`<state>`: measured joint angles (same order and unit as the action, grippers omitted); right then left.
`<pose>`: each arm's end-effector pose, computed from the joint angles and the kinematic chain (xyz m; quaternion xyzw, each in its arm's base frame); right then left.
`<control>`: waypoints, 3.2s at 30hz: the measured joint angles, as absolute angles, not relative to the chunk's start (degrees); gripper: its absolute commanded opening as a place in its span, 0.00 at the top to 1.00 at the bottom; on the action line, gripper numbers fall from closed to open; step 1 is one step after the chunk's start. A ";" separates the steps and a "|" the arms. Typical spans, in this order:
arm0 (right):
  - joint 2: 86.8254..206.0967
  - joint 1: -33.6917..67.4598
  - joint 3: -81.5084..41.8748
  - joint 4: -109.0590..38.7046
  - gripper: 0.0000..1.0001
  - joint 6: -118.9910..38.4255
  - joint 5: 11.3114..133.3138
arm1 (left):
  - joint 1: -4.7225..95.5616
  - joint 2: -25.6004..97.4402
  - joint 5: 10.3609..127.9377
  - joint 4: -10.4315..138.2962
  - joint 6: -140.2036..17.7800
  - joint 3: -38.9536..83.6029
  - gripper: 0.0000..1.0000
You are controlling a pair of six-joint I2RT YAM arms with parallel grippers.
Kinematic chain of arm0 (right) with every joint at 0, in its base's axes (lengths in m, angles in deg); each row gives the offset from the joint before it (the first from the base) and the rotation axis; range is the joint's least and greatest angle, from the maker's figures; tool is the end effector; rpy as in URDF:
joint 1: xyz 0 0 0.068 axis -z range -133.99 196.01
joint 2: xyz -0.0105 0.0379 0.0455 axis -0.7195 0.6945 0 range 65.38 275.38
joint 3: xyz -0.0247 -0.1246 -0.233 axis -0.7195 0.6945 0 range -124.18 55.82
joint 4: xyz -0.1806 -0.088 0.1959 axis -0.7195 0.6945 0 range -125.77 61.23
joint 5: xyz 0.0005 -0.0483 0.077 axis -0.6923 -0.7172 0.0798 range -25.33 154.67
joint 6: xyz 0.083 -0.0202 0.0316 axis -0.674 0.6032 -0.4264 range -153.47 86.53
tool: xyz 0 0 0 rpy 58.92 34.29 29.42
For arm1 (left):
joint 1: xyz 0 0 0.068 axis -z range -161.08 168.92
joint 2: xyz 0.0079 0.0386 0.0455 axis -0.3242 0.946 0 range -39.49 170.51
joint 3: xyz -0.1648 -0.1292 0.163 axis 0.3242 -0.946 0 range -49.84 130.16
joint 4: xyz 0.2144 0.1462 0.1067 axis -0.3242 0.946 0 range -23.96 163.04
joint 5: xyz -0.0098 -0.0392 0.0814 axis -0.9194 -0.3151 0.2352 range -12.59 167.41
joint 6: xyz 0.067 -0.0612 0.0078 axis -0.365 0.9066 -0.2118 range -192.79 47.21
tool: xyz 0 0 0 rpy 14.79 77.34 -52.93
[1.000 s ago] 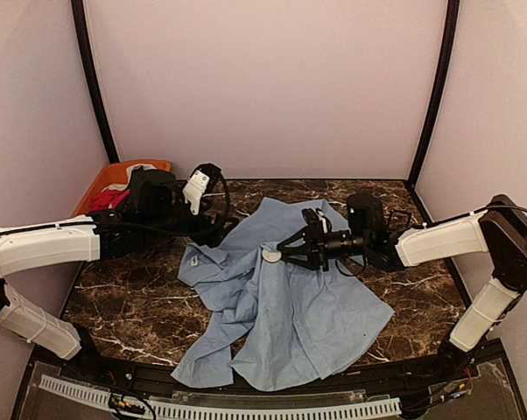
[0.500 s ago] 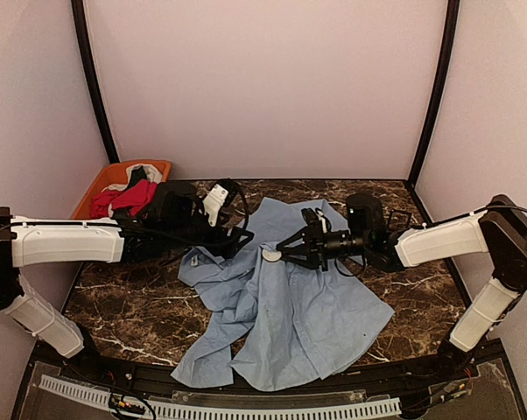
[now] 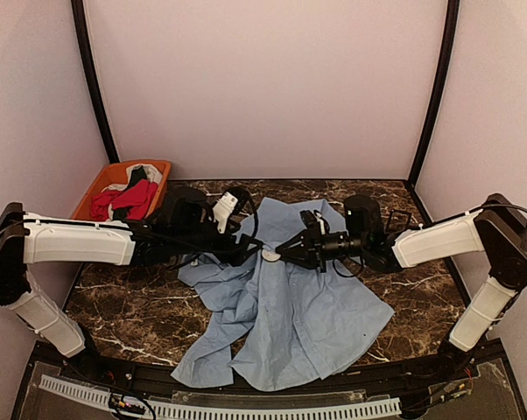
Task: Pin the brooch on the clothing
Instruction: Close the brooch on the flattened clothing.
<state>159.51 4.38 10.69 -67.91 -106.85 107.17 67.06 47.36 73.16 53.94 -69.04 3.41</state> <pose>0.2520 0.2978 0.1693 -0.0029 0.7790 0.6248 0.0528 0.2656 -0.3054 0.2157 0.3314 0.7569 -0.2737 0.4924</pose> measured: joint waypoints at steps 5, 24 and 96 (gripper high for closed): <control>160.45 4.38 10.48 -68.37 0.99 -107.53 107.19 | 67.32 47.84 72.26 53.46 -68.89 3.41 0.16; 161.21 4.38 8.05 -64.55 1.00 -99.55 108.75 | 67.58 47.32 72.70 53.28 -68.91 3.39 0.14; 154.33 4.54 3.11 -43.41 1.00 -52.14 116.18 | 58.45 63.54 18.32 31.43 -43.03 5.09 0.45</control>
<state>154.33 4.54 3.11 -43.41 -52.14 116.18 58.45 63.54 18.32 31.43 -43.03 5.09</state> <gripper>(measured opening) 0.008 0.552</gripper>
